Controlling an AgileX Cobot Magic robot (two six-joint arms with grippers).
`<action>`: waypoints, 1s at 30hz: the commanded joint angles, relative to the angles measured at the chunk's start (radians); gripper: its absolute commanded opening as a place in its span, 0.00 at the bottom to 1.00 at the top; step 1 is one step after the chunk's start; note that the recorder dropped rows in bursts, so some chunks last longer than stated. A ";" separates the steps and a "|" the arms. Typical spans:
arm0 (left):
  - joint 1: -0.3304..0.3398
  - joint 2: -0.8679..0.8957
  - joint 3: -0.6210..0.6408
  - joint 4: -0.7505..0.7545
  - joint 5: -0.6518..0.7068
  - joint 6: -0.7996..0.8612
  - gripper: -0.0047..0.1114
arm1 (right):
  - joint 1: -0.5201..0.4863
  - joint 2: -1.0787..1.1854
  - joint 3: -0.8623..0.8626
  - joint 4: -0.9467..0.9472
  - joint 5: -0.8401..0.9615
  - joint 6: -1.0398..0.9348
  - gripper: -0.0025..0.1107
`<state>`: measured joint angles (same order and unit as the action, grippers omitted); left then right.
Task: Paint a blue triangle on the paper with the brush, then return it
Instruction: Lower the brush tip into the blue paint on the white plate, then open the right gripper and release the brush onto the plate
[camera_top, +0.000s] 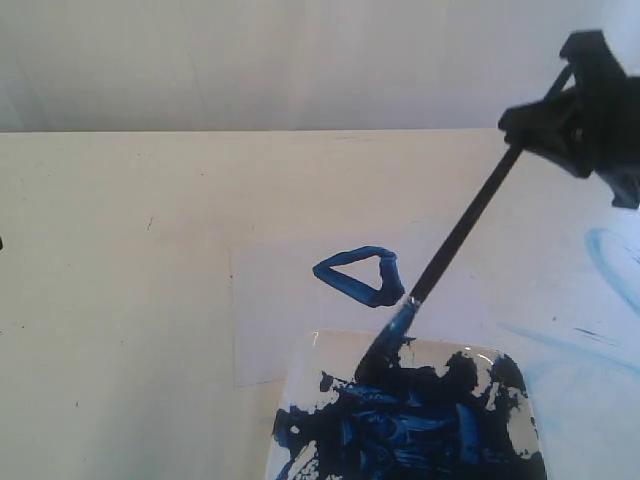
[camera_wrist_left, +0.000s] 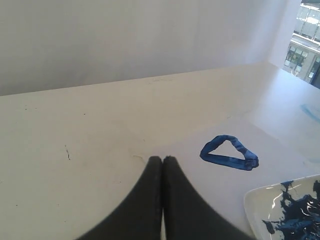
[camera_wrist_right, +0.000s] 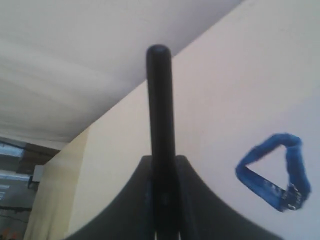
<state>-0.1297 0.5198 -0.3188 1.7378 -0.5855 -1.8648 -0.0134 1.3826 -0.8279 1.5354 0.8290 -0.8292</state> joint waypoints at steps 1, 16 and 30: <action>0.001 -0.009 0.001 0.007 0.011 0.004 0.04 | -0.011 0.011 0.153 0.045 -0.127 -0.032 0.02; 0.001 -0.009 0.001 0.007 0.022 -0.005 0.04 | -0.010 0.256 0.159 0.090 -0.181 -0.116 0.02; 0.001 -0.009 0.001 0.007 0.029 -0.005 0.04 | -0.010 0.338 0.141 0.086 -0.224 -0.116 0.02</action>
<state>-0.1297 0.5198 -0.3188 1.7356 -0.5624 -1.8666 -0.0174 1.7129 -0.6799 1.6152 0.6098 -0.9330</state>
